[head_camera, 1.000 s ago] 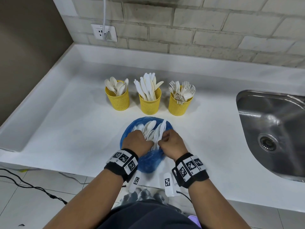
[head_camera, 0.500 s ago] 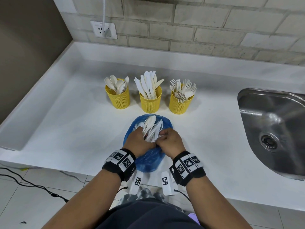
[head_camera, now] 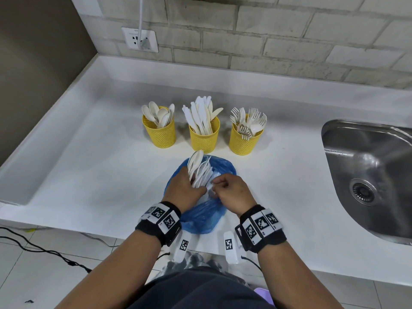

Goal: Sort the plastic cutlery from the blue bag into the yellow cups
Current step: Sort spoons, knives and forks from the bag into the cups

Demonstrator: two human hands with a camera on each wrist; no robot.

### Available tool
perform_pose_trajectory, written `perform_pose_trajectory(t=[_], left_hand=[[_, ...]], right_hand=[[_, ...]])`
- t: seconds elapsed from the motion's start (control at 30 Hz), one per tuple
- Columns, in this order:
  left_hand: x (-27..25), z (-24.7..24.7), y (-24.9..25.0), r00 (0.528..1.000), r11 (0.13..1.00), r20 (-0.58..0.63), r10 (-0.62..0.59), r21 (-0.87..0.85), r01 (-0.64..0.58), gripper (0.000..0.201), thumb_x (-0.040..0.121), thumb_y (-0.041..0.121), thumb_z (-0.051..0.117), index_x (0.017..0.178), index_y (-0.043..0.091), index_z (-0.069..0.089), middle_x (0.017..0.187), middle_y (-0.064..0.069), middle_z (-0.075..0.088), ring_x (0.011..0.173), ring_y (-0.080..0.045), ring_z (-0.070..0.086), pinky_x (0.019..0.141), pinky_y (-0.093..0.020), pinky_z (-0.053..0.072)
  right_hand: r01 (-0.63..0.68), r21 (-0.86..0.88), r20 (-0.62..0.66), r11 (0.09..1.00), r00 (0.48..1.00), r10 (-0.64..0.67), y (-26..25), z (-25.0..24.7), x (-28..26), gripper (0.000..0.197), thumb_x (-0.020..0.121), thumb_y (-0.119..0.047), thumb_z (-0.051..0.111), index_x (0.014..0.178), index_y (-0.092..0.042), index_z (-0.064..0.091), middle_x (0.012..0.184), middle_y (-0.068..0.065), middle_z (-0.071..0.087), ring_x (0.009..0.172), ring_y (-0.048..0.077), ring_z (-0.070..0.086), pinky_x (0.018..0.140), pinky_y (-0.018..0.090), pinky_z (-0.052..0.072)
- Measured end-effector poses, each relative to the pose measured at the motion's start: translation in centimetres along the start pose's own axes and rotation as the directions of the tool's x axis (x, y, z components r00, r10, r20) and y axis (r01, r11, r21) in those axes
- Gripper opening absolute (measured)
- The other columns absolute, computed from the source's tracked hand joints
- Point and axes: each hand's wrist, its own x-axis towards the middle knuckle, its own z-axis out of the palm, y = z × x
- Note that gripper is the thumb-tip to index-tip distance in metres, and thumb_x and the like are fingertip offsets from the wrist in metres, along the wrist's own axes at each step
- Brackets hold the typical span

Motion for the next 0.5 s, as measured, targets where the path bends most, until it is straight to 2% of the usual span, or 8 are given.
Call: perform_pose_trajectory(t=[0.13, 0.2, 0.23, 0.3, 0.37, 0.4, 0.47, 0.5], left_hand=[[-0.2, -0.7, 0.5, 0.999, 0.990, -0.028, 0.025, -0.138, -0.029, 0.027, 0.084, 0.018, 0.067, 0.104, 0.025, 0.051, 0.093, 0.010, 0.062, 0.087, -0.011, 0.060, 0.074, -0.027, 0.044], [-0.3, -1.0, 0.7, 0.999, 0.977, -0.028, 0.046, -0.208, -0.051, 0.031, 0.083, 0.022, 0.063, 0.112, 0.025, 0.053, 0.100, 0.007, 0.065, 0.094, -0.013, 0.062, 0.082, -0.030, 0.048], [-0.3, -1.1, 0.7, 0.998, 0.971, -0.029, 0.063, -0.230, -0.068, 0.039, 0.080, 0.027, 0.062, 0.118, 0.025, 0.054, 0.106, 0.006, 0.067, 0.099, -0.015, 0.063, 0.087, -0.032, 0.050], [-0.4, -1.1, 0.6, 0.993, 0.960, -0.035, 0.115, -0.253, -0.120, 0.050, 0.077, 0.030, 0.060, 0.126, 0.027, 0.053, 0.113, 0.007, 0.067, 0.105, -0.013, 0.063, 0.092, -0.033, 0.051], [-0.5, -1.0, 0.8, 0.985, 0.947, -0.041, 0.169, -0.271, -0.174, 0.053, 0.078, 0.027, 0.062, 0.130, 0.030, 0.052, 0.117, 0.008, 0.067, 0.107, -0.009, 0.063, 0.093, -0.031, 0.051], [-0.6, -1.0, 0.9, 0.980, 0.940, -0.044, 0.195, -0.275, -0.199, 0.053, 0.078, 0.024, 0.064, 0.129, 0.031, 0.053, 0.117, 0.008, 0.067, 0.108, -0.007, 0.063, 0.093, -0.029, 0.051], [-0.6, -0.8, 1.0, 0.974, 0.929, -0.052, 0.222, -0.292, -0.227, 0.052, 0.079, 0.019, 0.070, 0.127, 0.029, 0.053, 0.115, 0.006, 0.068, 0.106, -0.004, 0.064, 0.092, -0.028, 0.053], [-0.5, -0.8, 1.0, 0.973, 0.924, -0.062, 0.222, -0.305, -0.230, 0.053, 0.078, 0.019, 0.074, 0.127, 0.028, 0.054, 0.114, 0.006, 0.069, 0.105, -0.004, 0.065, 0.091, -0.027, 0.054]], right_hand=[[0.036, -0.096, -0.069, 0.995, 0.997, -0.043, -1.1, -0.5, -0.4, 0.015, 0.091, -0.018, 0.058, 0.102, -0.021, 0.067, 0.094, -0.008, 0.065, 0.098, 0.019, 0.066, 0.092, 0.035, 0.054], [0.068, -0.089, -0.093, 0.994, 0.993, -0.076, -2.1, -0.6, -0.4, 0.018, 0.094, -0.022, 0.058, 0.111, -0.019, 0.064, 0.093, -0.008, 0.062, 0.100, 0.020, 0.064, 0.093, 0.033, 0.050], [0.077, -0.035, -0.095, 0.996, 0.992, -0.080, -2.7, -0.7, -0.4, 0.024, 0.096, -0.027, 0.058, 0.119, -0.019, 0.061, 0.095, -0.008, 0.062, 0.102, 0.020, 0.063, 0.095, 0.034, 0.049], [0.078, 0.189, -0.086, 0.979, 0.994, -0.063, -3.9, -0.6, -0.4, 0.038, 0.094, -0.043, 0.056, 0.127, -0.025, 0.055, 0.103, -0.008, 0.066, 0.105, 0.020, 0.065, 0.100, 0.042, 0.050], [0.042, 0.375, -0.069, 0.926, 0.997, -0.017, -4.7, 0.0, 0.2, 0.051, 0.084, -0.059, 0.054, 0.129, -0.034, 0.052, 0.114, -0.006, 0.069, 0.111, 0.021, 0.067, 0.103, 0.050, 0.050], [0.014, 0.411, -0.063, 0.911, 0.998, 0.013, -4.9, 0.4, 0.6, 0.058, 0.080, -0.065, 0.054, 0.130, -0.037, 0.052, 0.119, -0.006, 0.069, 0.114, 0.020, 0.066, 0.104, 0.051, 0.050], [-0.008, 0.469, -0.060, 0.883, 0.997, 0.041, -5.1, 1.1, 1.4, 0.064, 0.075, -0.070, 0.060, 0.129, -0.036, 0.056, 0.121, -0.002, 0.071, 0.114, 0.020, 0.068, 0.106, 0.054, 0.049], [0.003, 0.515, -0.063, 0.857, 0.997, 0.034, -5.3, 1.4, 1.7, 0.063, 0.075, -0.068, 0.065, 0.127, -0.033, 0.060, 0.119, 0.001, 0.073, 0.113, 0.022, 0.069, 0.105, 0.055, 0.049]])
